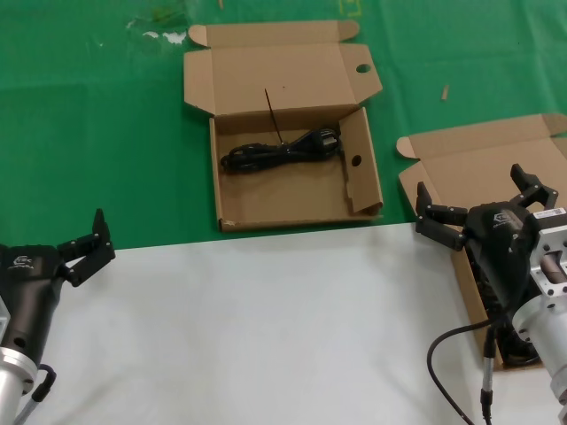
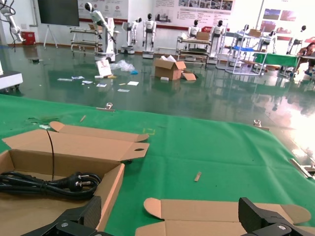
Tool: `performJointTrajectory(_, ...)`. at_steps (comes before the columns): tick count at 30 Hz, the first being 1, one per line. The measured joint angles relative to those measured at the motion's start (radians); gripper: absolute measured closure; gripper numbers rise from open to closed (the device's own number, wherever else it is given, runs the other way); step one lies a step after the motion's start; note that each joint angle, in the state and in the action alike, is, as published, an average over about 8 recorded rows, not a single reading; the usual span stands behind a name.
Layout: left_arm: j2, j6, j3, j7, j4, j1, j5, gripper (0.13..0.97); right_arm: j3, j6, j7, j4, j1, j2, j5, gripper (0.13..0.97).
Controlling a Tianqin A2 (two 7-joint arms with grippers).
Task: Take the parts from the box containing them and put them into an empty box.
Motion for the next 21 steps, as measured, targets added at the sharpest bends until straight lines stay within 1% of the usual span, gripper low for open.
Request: performJointTrajectory(21,0.000,0.000,0.000,0.000,0.000,0.000,0.000,0.132,0.000,0.000,0.000,0.000,0.000,0.000,0.000,0.129)
